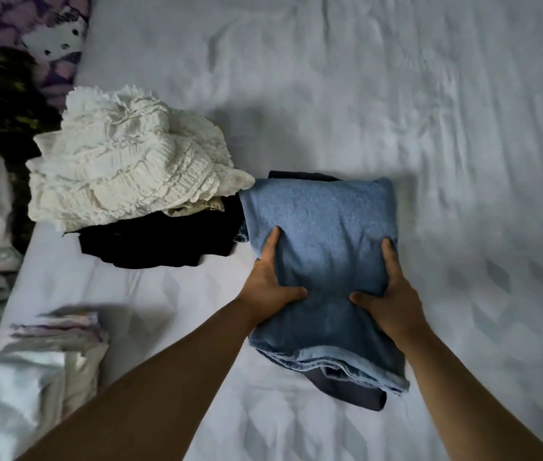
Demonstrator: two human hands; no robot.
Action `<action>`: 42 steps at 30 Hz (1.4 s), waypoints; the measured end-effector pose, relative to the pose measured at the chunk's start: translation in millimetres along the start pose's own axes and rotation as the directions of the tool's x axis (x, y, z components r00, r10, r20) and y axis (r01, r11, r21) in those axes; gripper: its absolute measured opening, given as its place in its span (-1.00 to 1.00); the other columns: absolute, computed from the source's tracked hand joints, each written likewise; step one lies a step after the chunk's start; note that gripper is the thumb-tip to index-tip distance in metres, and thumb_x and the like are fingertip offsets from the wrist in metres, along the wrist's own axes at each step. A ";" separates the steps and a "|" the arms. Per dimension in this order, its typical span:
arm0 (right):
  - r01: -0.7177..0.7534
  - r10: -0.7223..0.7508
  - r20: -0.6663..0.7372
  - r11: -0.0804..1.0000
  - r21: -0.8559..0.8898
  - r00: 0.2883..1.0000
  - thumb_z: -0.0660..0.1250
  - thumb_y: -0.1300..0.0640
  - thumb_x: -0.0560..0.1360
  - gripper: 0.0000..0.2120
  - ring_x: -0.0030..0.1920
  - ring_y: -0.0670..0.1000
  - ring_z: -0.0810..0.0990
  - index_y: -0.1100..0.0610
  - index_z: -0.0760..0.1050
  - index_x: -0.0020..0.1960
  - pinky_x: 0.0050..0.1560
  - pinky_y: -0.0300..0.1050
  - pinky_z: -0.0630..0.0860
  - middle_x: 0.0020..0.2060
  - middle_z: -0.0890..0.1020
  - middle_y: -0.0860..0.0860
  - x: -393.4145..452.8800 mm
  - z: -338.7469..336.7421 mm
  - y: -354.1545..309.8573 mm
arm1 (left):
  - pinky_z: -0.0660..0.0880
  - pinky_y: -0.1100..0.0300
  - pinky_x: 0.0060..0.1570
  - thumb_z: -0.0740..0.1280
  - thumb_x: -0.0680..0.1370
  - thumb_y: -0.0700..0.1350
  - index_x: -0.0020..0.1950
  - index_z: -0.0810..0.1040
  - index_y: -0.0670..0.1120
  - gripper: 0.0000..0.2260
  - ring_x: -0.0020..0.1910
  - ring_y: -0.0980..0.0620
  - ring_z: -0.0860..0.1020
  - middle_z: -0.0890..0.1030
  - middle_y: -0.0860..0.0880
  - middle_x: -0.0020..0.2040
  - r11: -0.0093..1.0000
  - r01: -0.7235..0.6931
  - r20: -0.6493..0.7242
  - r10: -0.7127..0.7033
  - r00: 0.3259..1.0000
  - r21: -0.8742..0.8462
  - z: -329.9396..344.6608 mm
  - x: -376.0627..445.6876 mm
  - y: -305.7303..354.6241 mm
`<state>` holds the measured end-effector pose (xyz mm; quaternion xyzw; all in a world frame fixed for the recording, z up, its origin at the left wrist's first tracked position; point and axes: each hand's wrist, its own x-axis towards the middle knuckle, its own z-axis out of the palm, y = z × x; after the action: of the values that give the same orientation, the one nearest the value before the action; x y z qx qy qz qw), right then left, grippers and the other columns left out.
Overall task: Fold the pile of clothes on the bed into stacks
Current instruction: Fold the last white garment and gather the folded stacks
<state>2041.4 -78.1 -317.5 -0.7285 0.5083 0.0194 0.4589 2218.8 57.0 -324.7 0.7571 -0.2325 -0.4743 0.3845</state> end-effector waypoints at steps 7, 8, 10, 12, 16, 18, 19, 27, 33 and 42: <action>-0.071 0.071 -0.015 0.997 -0.006 0.997 0.50 0.21 0.34 0.02 0.26 0.23 0.46 -0.16 -0.11 0.52 0.20 0.04 0.43 0.35 0.43 0.16 -110.3 34.7 2.8 | 0.38 0.06 0.27 0.49 0.37 -0.09 0.47 -0.27 0.28 0.03 0.35 -0.16 0.34 0.22 -0.15 0.40 0.973 0.102 0.039 -0.113 0.993 0.208 -2.9 -98.1 -27.1; -0.067 0.067 -0.013 0.998 0.009 0.998 0.49 0.22 0.34 0.02 0.24 0.23 0.48 -0.15 -0.11 0.52 0.18 0.03 0.44 0.33 0.45 0.16 -127.0 45.2 0.7 | 0.38 0.09 0.26 0.49 0.37 -0.09 0.48 -0.26 0.28 0.03 0.34 -0.16 0.34 0.22 -0.14 0.41 0.970 0.106 0.035 -0.117 0.993 0.219 -10.7 -113.8 -33.8; -0.057 0.057 -0.008 0.998 0.027 0.998 0.49 0.23 0.35 0.01 0.20 0.21 0.51 -0.13 -0.12 0.52 0.13 -0.01 0.47 0.27 0.50 0.17 -150.6 66.4 -4.7 | 0.34 0.13 0.25 0.49 0.38 -0.09 0.48 -0.25 0.26 0.02 0.35 -0.15 0.33 0.21 -0.15 0.41 0.962 0.118 0.017 -0.126 0.992 0.246 -27.1 -137.0 -45.0; -0.051 0.050 0.025 0.999 0.020 0.998 0.48 0.20 0.36 0.01 0.16 0.19 0.53 -0.13 -0.16 0.52 0.07 -0.06 0.48 0.23 0.52 0.17 -171.7 89.5 -15.5 | 0.31 0.13 0.27 0.49 0.37 -0.10 0.49 -0.22 0.25 0.02 0.37 -0.15 0.31 0.22 -0.16 0.40 0.953 0.143 -0.015 -0.144 0.989 0.266 -48.1 -163.0 -55.9; 0.005 -0.008 0.096 1.000 0.025 0.995 0.47 0.17 0.38 0.00 0.20 0.15 0.52 -0.07 -0.17 0.53 0.11 -0.12 0.45 0.24 0.51 0.14 -196.3 127.9 -35.9 | 0.31 0.16 0.26 0.50 0.36 -0.15 0.52 -0.17 0.17 0.01 0.40 -0.16 0.28 0.16 -0.20 0.45 0.940 0.196 -0.104 -0.174 0.979 0.278 -86.7 -202.9 -72.9; 0.046 -0.048 0.117 0.999 0.020 0.992 0.47 0.15 0.38 -0.01 0.25 0.13 0.48 -0.06 -0.16 0.54 0.17 -0.12 0.42 0.29 0.48 0.10 -206.1 140.7 -48.8 | 0.33 0.18 0.23 0.49 0.36 -0.15 0.53 -0.17 0.15 0.00 0.38 -0.16 0.32 0.16 -0.20 0.45 0.931 0.232 -0.139 -0.199 0.970 0.282 -101.8 -220.5 -77.0; 0.056 -0.059 0.120 0.998 0.023 0.991 0.47 0.14 0.39 -0.01 0.28 0.12 0.46 -0.05 -0.15 0.54 0.19 -0.11 0.41 0.32 0.46 0.08 -209.7 144.8 -54.0 | 0.34 0.16 0.22 0.50 0.36 -0.14 0.53 -0.16 0.15 0.00 0.36 -0.16 0.34 0.17 -0.20 0.45 0.929 0.243 -0.157 -0.206 0.966 0.278 -107.5 -227.5 -79.0; 0.124 -0.083 0.223 0.976 -0.178 0.971 0.41 0.05 0.42 -0.03 0.35 0.21 0.33 -0.13 -0.28 0.49 0.31 0.05 0.36 0.39 0.27 0.20 -225.4 163.3 -59.6 | 0.21 0.14 0.37 0.45 0.41 -0.09 0.54 -0.08 0.13 -0.10 0.46 -0.16 0.16 0.05 -0.18 0.50 0.882 0.317 -0.293 -0.218 0.931 0.350 -116.3 -262.9 -97.2; 0.490 -0.491 0.147 0.704 -0.515 0.859 0.26 -0.29 0.31 -0.16 0.45 0.26 0.11 0.00 0.15 0.50 0.29 0.26 0.23 0.50 0.12 0.15 -214.0 178.0 -56.7 | -0.09 -0.06 0.41 0.53 0.15 0.27 0.49 0.21 0.03 -0.01 0.52 -0.14 -0.08 0.02 -0.12 0.55 0.523 0.010 -0.126 0.186 0.974 0.852 -103.4 -256.8 -119.5; 0.497 -0.476 0.229 0.574 -0.651 0.849 0.45 -0.17 0.04 -0.27 0.31 0.18 0.33 -0.01 0.55 0.20 0.02 0.22 0.51 0.33 0.47 0.13 -187.2 192.7 -58.5 | -0.07 0.01 0.47 0.34 0.38 0.32 0.44 -0.47 0.11 0.05 0.51 -0.09 -0.26 -0.37 0.01 0.51 0.419 0.008 0.043 -0.113 0.993 0.908 -103.9 -220.9 -127.6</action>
<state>2079.9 193.4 -298.3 -0.9557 0.2372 0.0903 0.1490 2212.8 329.0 -281.6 0.8286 -0.4420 -0.3247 -0.1123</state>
